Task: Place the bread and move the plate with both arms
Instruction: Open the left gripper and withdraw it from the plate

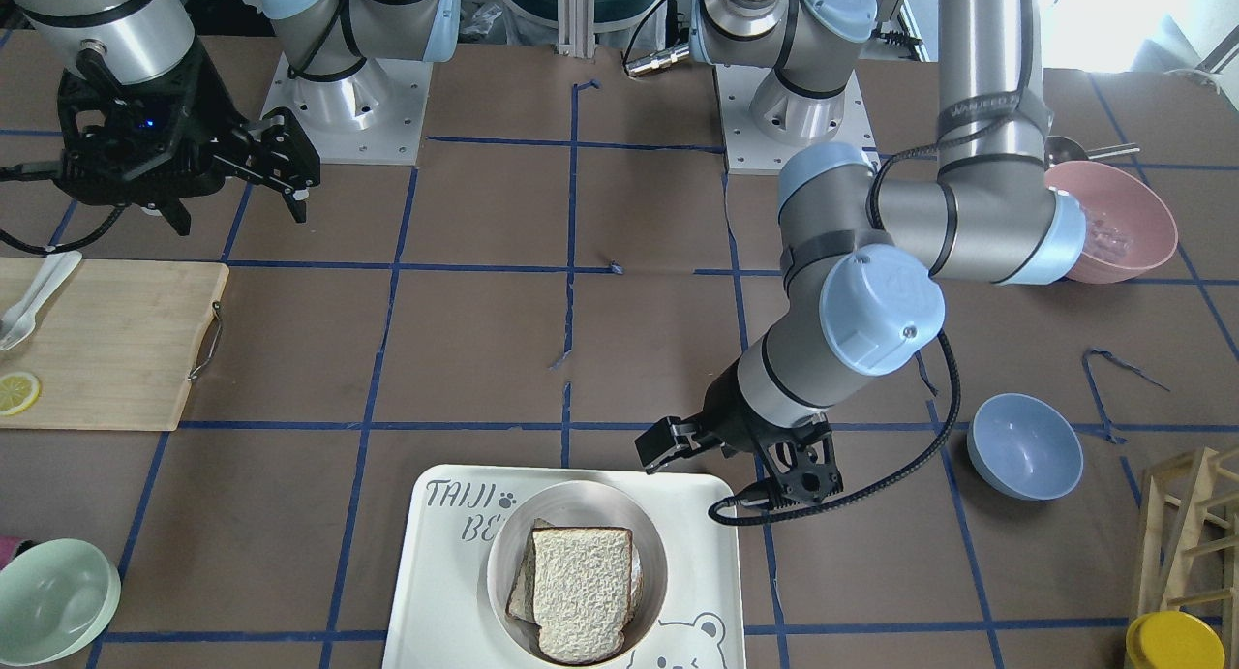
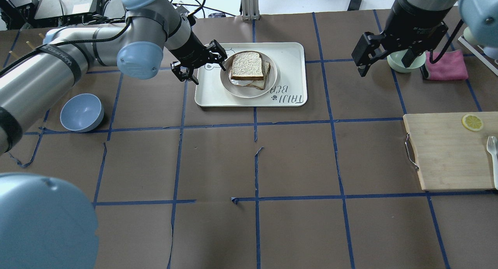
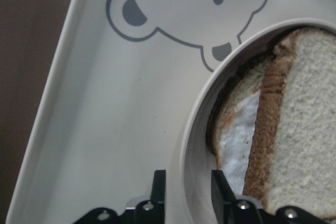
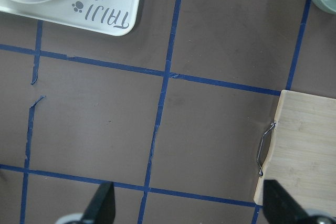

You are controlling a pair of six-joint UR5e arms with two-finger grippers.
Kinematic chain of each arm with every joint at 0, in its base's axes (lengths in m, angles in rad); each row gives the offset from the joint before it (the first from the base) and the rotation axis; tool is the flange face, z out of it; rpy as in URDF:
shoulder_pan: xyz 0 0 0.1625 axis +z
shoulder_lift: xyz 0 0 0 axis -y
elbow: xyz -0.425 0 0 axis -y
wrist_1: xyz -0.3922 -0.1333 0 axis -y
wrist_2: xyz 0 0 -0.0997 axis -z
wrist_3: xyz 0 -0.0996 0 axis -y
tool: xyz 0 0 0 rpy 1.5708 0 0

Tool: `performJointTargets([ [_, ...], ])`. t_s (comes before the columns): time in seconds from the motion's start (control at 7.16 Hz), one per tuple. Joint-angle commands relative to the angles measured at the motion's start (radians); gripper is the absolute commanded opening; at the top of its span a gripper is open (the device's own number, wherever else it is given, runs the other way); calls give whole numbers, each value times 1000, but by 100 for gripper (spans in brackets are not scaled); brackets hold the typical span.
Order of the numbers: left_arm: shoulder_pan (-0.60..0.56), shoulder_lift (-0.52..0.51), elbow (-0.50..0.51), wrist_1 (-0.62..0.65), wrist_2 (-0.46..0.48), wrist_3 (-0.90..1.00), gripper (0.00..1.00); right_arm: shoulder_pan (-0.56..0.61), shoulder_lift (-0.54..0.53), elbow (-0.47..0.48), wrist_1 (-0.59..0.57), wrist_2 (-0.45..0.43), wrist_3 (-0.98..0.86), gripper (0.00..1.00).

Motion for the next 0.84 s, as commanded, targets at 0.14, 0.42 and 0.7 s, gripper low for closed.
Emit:
performJointTargets([
  [0.14, -10, 301, -54, -342, 81, 52, 100, -2, 0, 0, 0, 0, 0, 100],
  [0.42, -10, 447, -63, -489, 164, 132, 100, -2, 2, 0, 0, 0, 0, 100],
  [0.7, -9, 497, -71, -496, 311, 238, 100, -2, 0, 0, -1, 0, 0, 100],
])
